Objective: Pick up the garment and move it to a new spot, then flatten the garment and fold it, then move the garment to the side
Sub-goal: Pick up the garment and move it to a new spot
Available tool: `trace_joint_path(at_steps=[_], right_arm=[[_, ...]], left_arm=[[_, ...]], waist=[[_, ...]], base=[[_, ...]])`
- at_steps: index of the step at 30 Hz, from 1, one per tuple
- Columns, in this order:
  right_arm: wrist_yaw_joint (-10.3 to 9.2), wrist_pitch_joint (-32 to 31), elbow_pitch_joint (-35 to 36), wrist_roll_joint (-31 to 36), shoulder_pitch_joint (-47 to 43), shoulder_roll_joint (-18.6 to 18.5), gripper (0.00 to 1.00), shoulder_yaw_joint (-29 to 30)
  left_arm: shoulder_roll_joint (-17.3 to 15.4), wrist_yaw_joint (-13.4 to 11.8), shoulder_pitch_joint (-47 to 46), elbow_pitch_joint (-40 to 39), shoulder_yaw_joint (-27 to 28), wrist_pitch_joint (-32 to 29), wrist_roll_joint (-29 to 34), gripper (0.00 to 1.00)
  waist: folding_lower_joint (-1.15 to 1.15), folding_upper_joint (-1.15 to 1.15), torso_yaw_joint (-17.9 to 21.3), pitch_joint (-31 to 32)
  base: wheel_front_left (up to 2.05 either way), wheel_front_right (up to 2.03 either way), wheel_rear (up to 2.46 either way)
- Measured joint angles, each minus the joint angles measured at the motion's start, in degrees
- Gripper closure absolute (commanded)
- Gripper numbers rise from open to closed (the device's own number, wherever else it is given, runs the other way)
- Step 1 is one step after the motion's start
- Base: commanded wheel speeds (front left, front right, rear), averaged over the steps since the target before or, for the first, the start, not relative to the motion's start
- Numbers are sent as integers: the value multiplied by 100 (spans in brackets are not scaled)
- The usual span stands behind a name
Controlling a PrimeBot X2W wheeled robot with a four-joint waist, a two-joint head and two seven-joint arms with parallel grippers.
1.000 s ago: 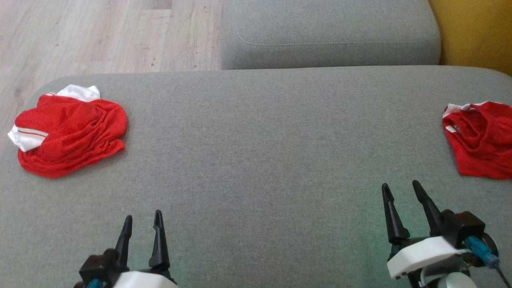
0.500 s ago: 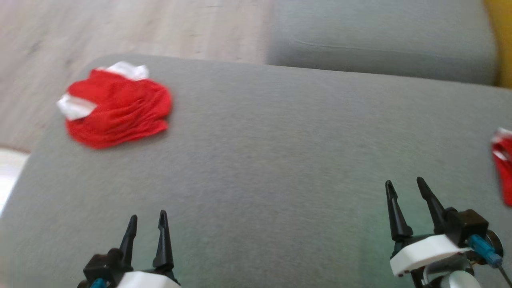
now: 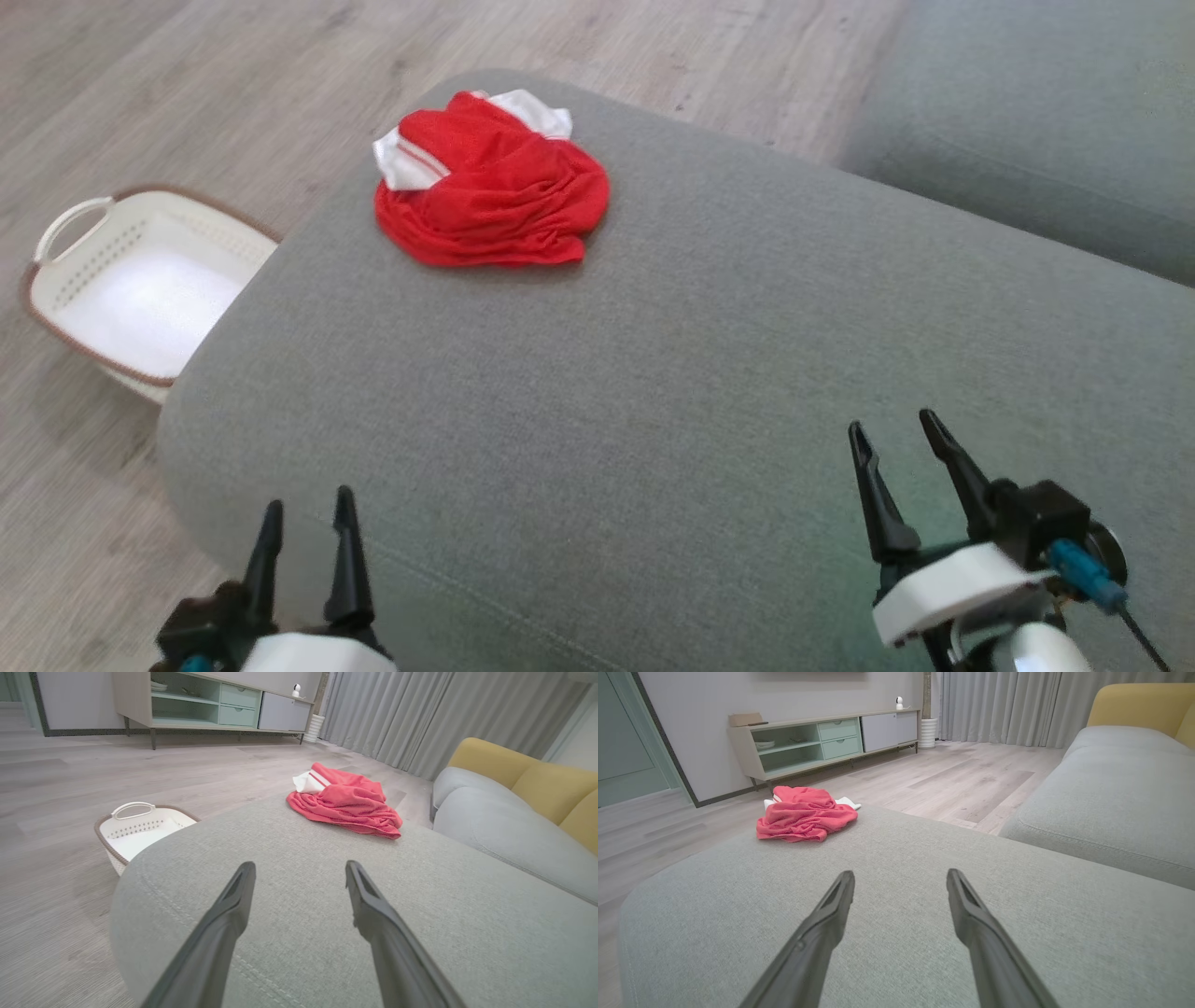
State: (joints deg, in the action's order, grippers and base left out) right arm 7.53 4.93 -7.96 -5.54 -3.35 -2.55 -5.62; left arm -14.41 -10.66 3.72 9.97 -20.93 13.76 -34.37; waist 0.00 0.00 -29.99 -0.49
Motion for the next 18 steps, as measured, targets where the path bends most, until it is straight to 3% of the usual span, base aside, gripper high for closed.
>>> trace_joint_path(at_steps=[8, 12, 18], right_arm=[[0, -45, 89, 90, 207, 0, 0, 89], [0, -155, 396, 316, 284, -2, 0, 176], [0, -509, 1045, 678, 779, -8, 0, 49]], left_arm=[[-229, 1, 54, -246, 303, 19, 1, 0], [-751, -52, -380, -537, 728, -71, 19, 0], [-1725, -78, -1679, -995, 1616, -542, -13, 0]], waist=[[0, 0, -70, -209], [0, 0, -12, -360], [2, 0, 408, -775]], base=[[0, 0, 0], [0, 0, 0], [0, 0, 0]])
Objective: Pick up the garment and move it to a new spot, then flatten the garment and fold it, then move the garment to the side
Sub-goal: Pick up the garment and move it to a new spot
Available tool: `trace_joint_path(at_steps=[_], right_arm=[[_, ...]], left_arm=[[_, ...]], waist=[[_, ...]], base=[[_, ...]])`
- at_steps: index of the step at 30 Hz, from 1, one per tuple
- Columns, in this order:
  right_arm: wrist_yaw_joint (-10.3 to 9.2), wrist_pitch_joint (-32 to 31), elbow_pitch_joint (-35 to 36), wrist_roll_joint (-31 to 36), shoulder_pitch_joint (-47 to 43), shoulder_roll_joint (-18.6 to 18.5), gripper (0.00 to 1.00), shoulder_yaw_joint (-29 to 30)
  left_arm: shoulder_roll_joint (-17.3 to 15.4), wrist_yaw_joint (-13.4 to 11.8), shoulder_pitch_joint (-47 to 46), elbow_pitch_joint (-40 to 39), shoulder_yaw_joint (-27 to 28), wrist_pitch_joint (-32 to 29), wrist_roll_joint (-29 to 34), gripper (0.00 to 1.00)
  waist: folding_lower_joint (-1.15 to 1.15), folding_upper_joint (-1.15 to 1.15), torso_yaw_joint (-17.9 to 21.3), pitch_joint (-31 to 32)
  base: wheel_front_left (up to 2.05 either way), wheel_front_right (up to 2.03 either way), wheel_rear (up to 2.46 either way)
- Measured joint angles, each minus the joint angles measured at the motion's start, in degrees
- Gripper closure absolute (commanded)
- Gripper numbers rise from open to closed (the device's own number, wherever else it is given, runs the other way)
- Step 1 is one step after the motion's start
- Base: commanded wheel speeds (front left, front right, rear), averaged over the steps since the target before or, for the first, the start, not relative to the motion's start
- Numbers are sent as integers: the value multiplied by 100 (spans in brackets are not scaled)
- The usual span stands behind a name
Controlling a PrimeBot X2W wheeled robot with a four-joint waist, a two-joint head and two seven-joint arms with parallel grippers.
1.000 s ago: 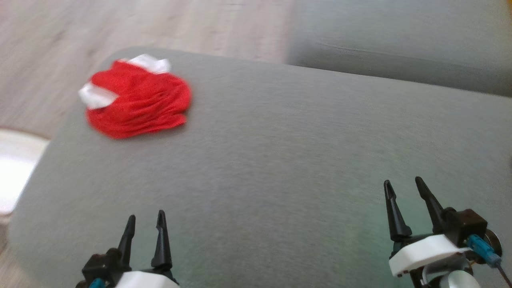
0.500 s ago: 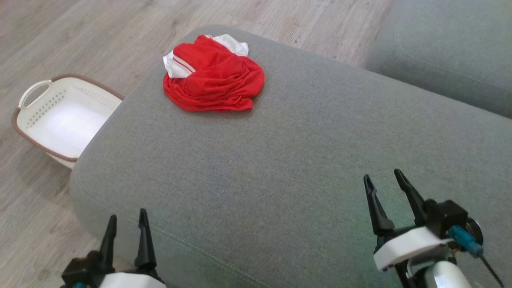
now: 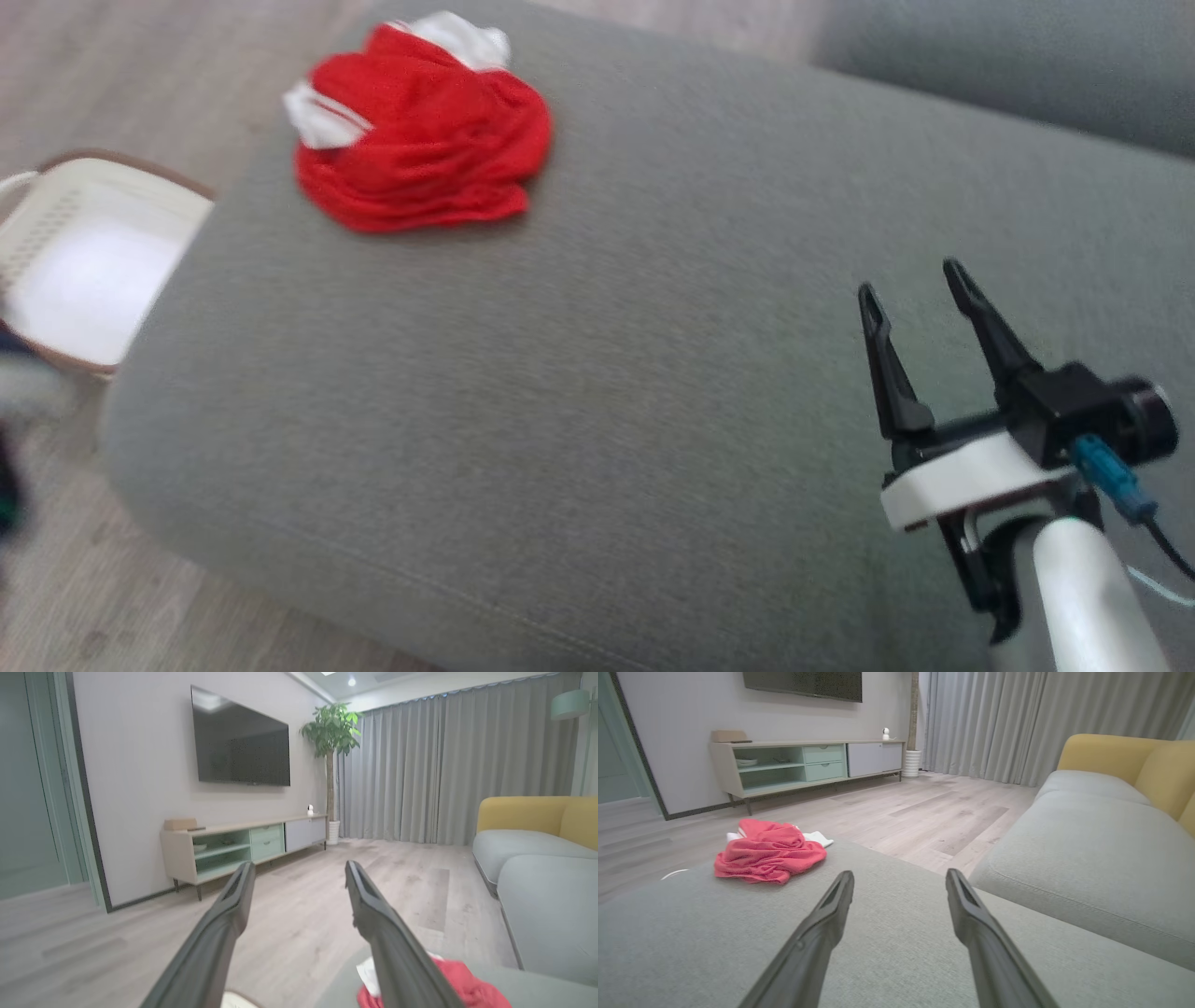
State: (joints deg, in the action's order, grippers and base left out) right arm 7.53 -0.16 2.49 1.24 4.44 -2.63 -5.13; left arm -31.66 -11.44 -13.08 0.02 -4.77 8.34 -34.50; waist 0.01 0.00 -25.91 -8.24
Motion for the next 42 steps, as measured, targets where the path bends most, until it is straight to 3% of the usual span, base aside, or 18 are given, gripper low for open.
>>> trace_joint_path(at_steps=[4, 9, 13, 18, 24, 30, 31, 32, 33, 34, 42], right_arm=[[0, -268, 342, 254, 194, -3, 0, -90], [0, -577, 740, 586, 439, -13, 0, -111], [0, -786, 1098, 709, 482, -15, 0, -75], [0, -1015, 1635, 856, 482, -21, 0, -5], [0, -1099, 1959, 1139, 487, -31, 0, -3], [0, -1095, 2029, 1265, 530, -49, 0, 40], [0, -1094, 2037, 1274, 553, -53, 0, 55], [0, -1093, 2045, 1281, 565, -56, 0, 70], [0, -1091, 2047, 1281, 566, -56, 0, 78], [0, -1083, 2047, 1281, 565, -56, 0, 81], [0, -871, 1712, 1143, 583, -56, 0, 47]], left_arm=[[-604, 60, -1033, 312, 398, -352, -118, 0], [-769, 582, -2414, 1393, 393, -544, -387, 0], [-482, 865, -3351, 2224, 212, -877, -811, 0], [-136, 1203, -4011, 3238, -297, -1318, -837, 0], [154, 1084, -4345, 4536, -447, -1697, -849, 0], [253, 1127, -4673, 5213, -439, -1745, -951, 0], [261, 1177, -4722, 5291, -439, -1763, -980, 18], [289, 1265, -4768, 5363, -436, -1802, -1021, 61], [319, 1322, -4792, 5412, -432, -1817, -1072, 89], [342, 1360, -4800, 5455, -437, -1812, -1089, 100], [327, 1557, -4843, 5632, -567, -1568, -956, 100]], waist=[[-1, 0, 372, -389], [0, 0, 791, -1007], [1, 0, 1055, -1541], [1, 0, 1259, -2218], [0, 0, 1408, -2893], [0, 0, 1496, -3216], [-1, 0, 1499, -3224], [-1, 0, 1496, -3220], [-1, 0, 1491, -3209], [-2, 0, 1487, -3197], [-2, 0, 1485, -2866]], base=[[0, 0, 0], [0, 0, 0], [0, 0, 0], [0, 0, 0], [0, 0, 0], [0, 0, 0], [0, 0, 0], [0, 0, 0], [0, 0, 0], [0, 0, 0], [0, 0, 0]])
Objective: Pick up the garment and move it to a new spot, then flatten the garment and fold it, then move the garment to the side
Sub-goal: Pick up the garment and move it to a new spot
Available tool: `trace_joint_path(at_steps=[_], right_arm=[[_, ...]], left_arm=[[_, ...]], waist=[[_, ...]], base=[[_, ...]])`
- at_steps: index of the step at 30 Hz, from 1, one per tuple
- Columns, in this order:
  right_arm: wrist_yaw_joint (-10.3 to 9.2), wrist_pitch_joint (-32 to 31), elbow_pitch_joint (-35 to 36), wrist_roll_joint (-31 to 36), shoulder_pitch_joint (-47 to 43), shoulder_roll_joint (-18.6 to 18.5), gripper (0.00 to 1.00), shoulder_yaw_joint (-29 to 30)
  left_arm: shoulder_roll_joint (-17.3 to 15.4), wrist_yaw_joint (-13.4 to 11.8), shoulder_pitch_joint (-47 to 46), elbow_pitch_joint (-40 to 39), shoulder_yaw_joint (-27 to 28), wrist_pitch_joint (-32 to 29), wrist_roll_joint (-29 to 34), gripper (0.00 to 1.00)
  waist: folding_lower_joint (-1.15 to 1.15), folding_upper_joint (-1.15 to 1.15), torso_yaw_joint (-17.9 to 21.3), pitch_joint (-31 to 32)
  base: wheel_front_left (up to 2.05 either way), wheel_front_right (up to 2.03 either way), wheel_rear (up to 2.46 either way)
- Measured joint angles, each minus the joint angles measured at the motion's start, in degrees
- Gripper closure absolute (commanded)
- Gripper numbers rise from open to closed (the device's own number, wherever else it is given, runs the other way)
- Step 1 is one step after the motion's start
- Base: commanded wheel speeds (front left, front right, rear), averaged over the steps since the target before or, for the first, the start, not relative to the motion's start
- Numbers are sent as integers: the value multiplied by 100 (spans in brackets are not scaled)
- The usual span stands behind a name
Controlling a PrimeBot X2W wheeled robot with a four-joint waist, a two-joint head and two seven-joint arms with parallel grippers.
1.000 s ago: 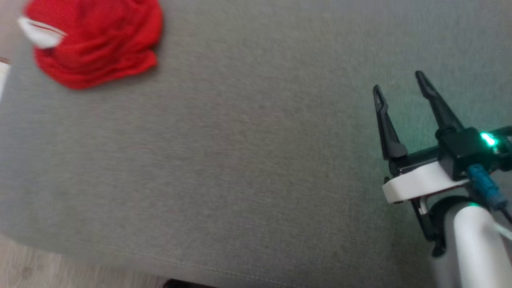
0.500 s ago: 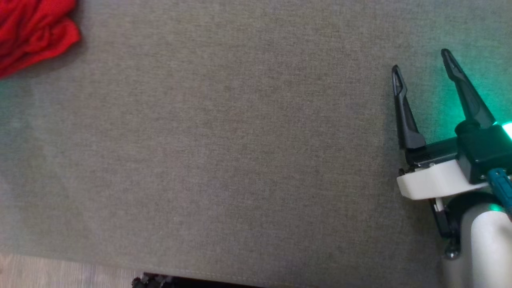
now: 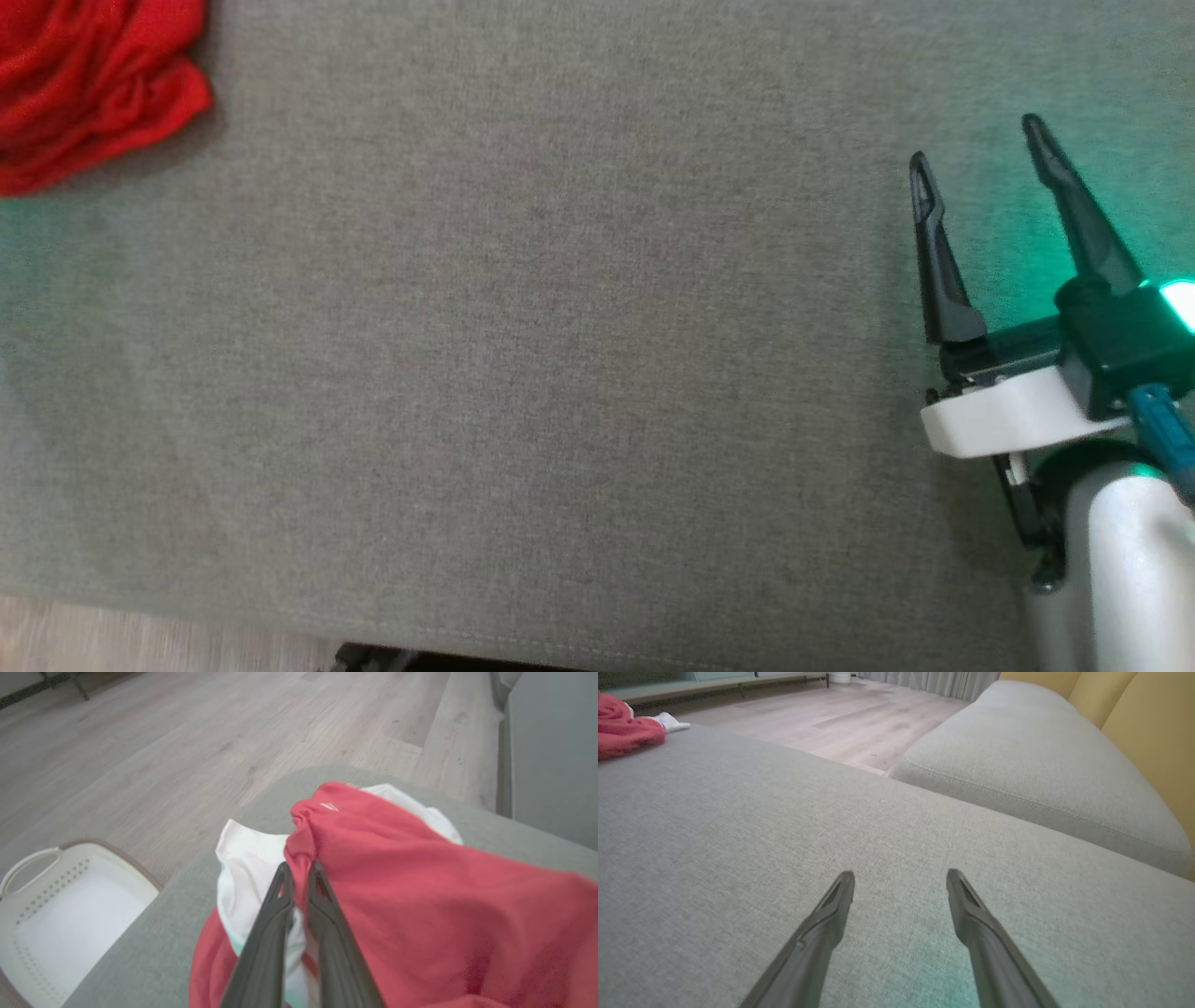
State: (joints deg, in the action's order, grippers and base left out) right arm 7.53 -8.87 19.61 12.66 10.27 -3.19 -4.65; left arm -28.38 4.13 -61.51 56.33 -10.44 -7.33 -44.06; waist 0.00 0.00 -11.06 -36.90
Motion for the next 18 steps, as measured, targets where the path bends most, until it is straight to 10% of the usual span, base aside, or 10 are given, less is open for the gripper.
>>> trace_joint_path(at_steps=[11, 18], right_arm=[[0, 669, -1010, -820, 4, 5, 0, 83], [0, 1027, -1646, -1308, -168, 15, 0, 115]], left_arm=[[-191, 191, -481, -987, -486, -145, 300, 100], [246, -53, -479, -2225, -923, -580, 450, 100]], waist=[[-1, 0, 322, 1281], [-2, 1, 669, 2212]], base=[[0, 0, 0], [0, 0, 0]])
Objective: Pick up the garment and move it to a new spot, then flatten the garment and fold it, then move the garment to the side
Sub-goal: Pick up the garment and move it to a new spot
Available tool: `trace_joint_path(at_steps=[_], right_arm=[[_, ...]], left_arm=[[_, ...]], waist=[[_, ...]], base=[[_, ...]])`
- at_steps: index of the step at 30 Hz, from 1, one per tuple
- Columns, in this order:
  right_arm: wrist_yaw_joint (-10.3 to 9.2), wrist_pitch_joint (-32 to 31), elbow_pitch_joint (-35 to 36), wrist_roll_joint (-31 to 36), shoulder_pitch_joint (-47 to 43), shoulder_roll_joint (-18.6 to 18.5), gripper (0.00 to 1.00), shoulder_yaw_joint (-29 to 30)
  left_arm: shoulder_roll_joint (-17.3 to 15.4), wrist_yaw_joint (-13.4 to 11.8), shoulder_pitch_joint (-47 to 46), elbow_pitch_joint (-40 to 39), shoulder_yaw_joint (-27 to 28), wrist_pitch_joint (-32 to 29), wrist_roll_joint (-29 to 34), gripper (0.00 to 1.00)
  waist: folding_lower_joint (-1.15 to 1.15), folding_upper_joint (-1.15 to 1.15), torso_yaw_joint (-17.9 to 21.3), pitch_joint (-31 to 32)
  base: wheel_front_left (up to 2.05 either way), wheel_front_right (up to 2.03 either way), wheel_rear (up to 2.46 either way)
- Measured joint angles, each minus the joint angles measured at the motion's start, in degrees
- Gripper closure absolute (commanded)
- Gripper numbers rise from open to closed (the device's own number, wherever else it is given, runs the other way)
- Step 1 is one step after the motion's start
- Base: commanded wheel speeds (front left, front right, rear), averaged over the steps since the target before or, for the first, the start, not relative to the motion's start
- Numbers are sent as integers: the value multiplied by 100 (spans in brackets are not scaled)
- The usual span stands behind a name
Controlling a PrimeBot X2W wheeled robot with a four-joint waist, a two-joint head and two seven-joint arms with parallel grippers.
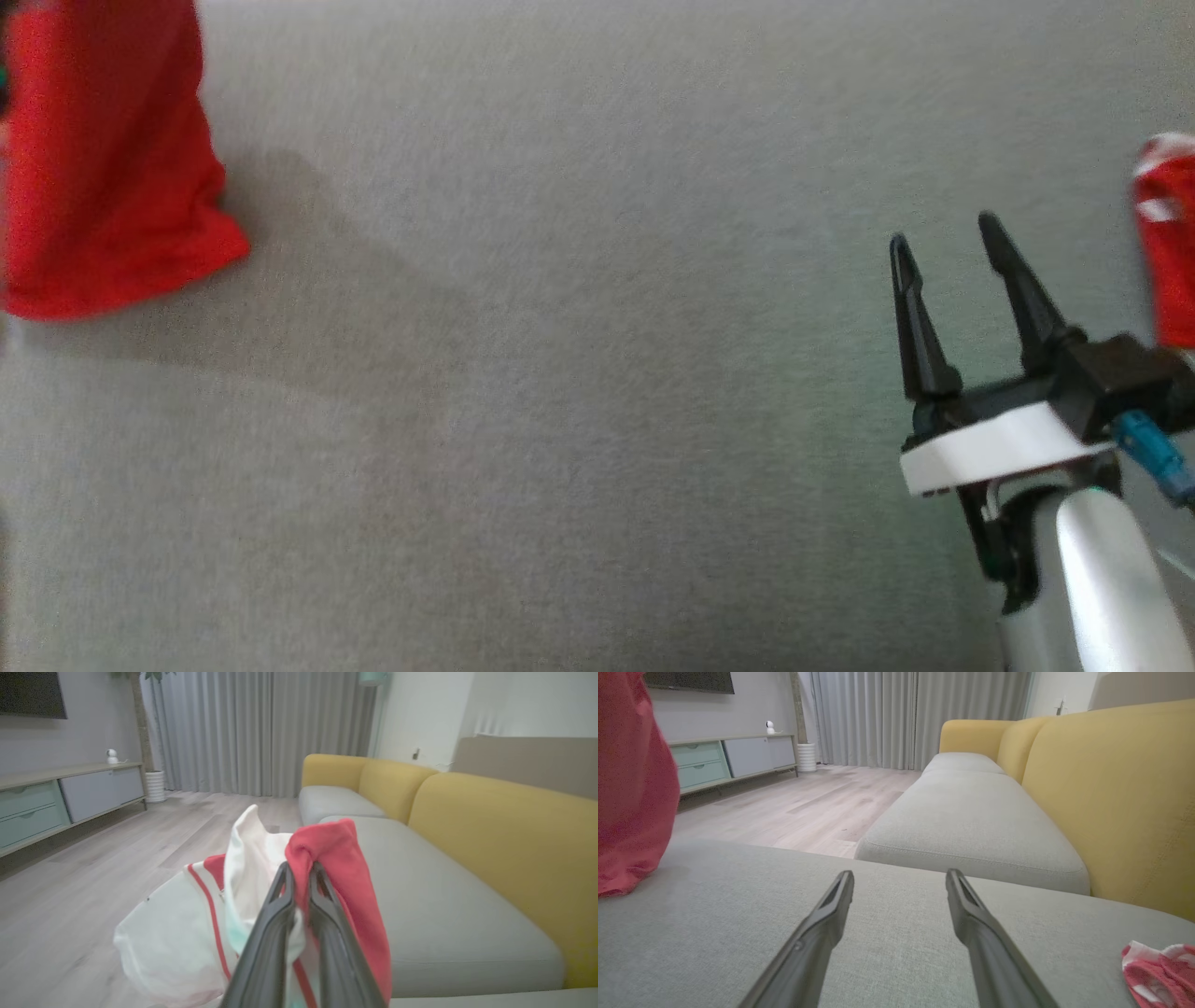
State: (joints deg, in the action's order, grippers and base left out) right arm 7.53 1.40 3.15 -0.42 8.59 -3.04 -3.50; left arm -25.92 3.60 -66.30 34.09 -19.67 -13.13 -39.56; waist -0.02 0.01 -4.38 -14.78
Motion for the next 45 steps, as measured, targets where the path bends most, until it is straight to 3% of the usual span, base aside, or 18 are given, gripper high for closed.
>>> trace_joint_path(at_steps=[8, 11, 15, 19, 27, 34, 35, 36, 45], right_arm=[[0, 338, -559, -334, -121, 14, 0, -32], [0, 420, -678, -393, -119, 14, 0, -25], [0, 524, -800, -421, -117, 14, 0, 42], [0, 577, -912, -420, -106, 18, 0, 111], [0, 651, -947, -417, -22, 25, 0, 149], [0, 651, -949, -350, 139, 26, 0, 201], [0, 651, -972, -350, 139, 26, 0, 209], [0, 651, -979, -350, 139, 26, 0, 209], [0, 649, -1112, -191, 139, 26, 0, 305]], left_arm=[[1088, -365, 107, -1256, -372, -463, -370, 100], [1293, -515, 106, -1597, -453, -528, -428, 100], [1306, -617, 183, -1750, -454, -527, -431, 100], [1302, -615, 844, -1625, -464, -405, -511, 100], [1154, -583, 2552, -359, -225, 560, -736, 100], [946, -454, 2794, 565, 24, 1268, -727, 100], [957, -341, 2794, 714, 55, 1405, -732, 38], [960, -300, 2790, 777, 92, 1481, -757, 0], [949, 52, 2731, 750, -176, 2071, -442, 0]], waist=[[1, 0, 553, 667], [1, 0, 759, 745], [1, 0, 918, 668], [3, 0, 965, 472], [3, 0, 1019, 51], [3, 0, 1058, -220], [3, 0, 1037, -237], [2, 0, 1024, -238], [2, 0, 809, 108]], base=[[0, 0, 0], [0, 0, 0], [0, 0, 0], [0, 0, 0], [0, 0, 0], [0, 0, 0], [0, 0, 0], [0, 0, 0], [0, 0, 0]])
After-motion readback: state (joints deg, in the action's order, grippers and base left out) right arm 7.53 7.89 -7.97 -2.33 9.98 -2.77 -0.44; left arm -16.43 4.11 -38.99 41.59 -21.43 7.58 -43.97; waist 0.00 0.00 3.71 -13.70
